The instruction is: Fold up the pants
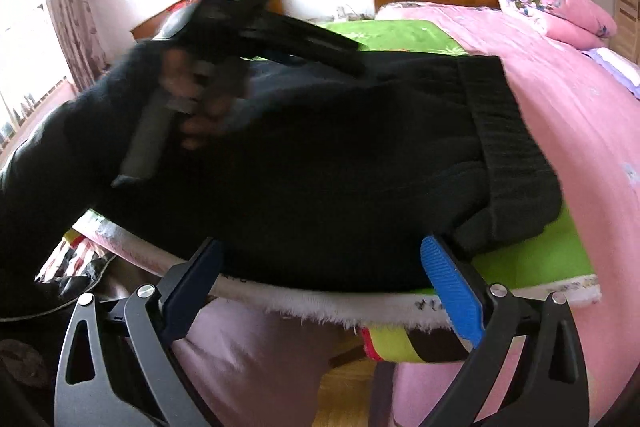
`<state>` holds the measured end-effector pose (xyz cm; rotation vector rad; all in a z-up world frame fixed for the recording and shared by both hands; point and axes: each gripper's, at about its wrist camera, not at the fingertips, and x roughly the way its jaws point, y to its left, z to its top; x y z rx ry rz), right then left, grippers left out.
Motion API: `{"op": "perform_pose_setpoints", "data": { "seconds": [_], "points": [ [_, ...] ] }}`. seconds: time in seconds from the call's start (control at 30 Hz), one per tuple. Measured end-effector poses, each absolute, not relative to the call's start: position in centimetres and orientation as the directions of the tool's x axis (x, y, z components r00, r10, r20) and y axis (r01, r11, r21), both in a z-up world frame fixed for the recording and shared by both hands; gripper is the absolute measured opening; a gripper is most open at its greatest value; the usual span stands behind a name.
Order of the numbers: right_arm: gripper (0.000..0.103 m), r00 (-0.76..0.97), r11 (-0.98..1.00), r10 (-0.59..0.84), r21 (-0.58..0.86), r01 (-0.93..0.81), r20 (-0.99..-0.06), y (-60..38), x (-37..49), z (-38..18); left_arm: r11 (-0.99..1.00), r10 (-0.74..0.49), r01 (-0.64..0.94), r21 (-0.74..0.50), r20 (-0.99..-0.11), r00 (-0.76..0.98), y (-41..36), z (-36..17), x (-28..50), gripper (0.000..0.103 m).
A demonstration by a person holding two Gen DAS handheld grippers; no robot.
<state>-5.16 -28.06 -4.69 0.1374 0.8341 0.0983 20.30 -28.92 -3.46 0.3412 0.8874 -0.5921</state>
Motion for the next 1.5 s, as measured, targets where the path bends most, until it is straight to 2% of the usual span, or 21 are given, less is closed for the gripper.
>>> {"op": "perform_pose_setpoints", "data": {
  "seconds": [0.13,0.3,0.53,0.7,0.87,1.0,1.07,1.17,1.3,1.4,1.5],
  "points": [
    [0.097,0.691,0.993,0.095,0.114,-0.018,-0.717,-26.8,-5.2,-3.2,0.833,-0.274,0.534,0.148,-0.728,0.629,-21.0,-0.4,17.5,0.101],
    [0.097,0.695,0.987,0.154,0.080,-0.138,-0.702,-21.8,-2.1,-1.9,0.904,-0.116,0.374,0.209,-0.721,0.683,-9.9,-1.0,14.7,0.101],
    [0.097,0.651,0.920,0.272,-0.007,-0.392,-0.709,-10.2,4.2,-0.7,0.987,0.060,0.067,0.148,-0.718,0.693,7.8,-1.9,9.9,0.101],
    [0.097,0.564,0.818,0.336,-0.063,-0.572,-0.754,-1.0,9.4,-1.1,0.985,0.162,-0.158,0.075,-0.737,0.656,18.2,-2.9,8.4,0.101],
    [0.097,0.405,0.742,0.414,0.045,-0.669,-0.815,5.7,15.0,-2.5,0.984,0.134,-0.177,0.023,-0.748,0.650,20.5,-3.7,8.0,0.101],
    [0.099,0.358,0.764,0.317,0.013,-0.645,-0.878,8.4,18.5,-5.8,0.988,0.108,-0.152,0.008,-0.736,0.668,20.9,-4.7,7.8,0.102],
    [0.099,0.366,0.775,0.348,0.045,-0.630,-0.863,7.8,18.8,-5.3,0.988,0.096,-0.154,-0.011,-0.737,0.669,21.6,-4.5,7.4,0.102],
    [0.099,0.399,0.791,0.328,0.019,-0.611,-0.856,8.5,19.6,-4.5,0.978,0.067,-0.187,-0.089,-0.717,0.694,24.1,-3.2,7.3,0.102],
    [0.099,0.347,0.757,0.404,0.096,-0.646,-0.847,11.1,20.5,-4.5,0.944,0.119,-0.304,-0.128,-0.729,0.675,28.2,-2.9,7.8,0.101],
    [0.099,0.363,0.747,0.366,0.038,-0.664,-0.857,12.9,21.3,-5.3,0.905,0.104,-0.364,-0.220,-0.714,0.692,31.1,-2.5,6.3,0.101],
    [0.099,0.372,0.751,0.353,0.023,-0.660,-0.859,13.9,22.0,-4.8,0.849,0.147,-0.458,-0.264,-0.714,0.684,34.5,-2.6,4.4,0.101]
  ]
}}
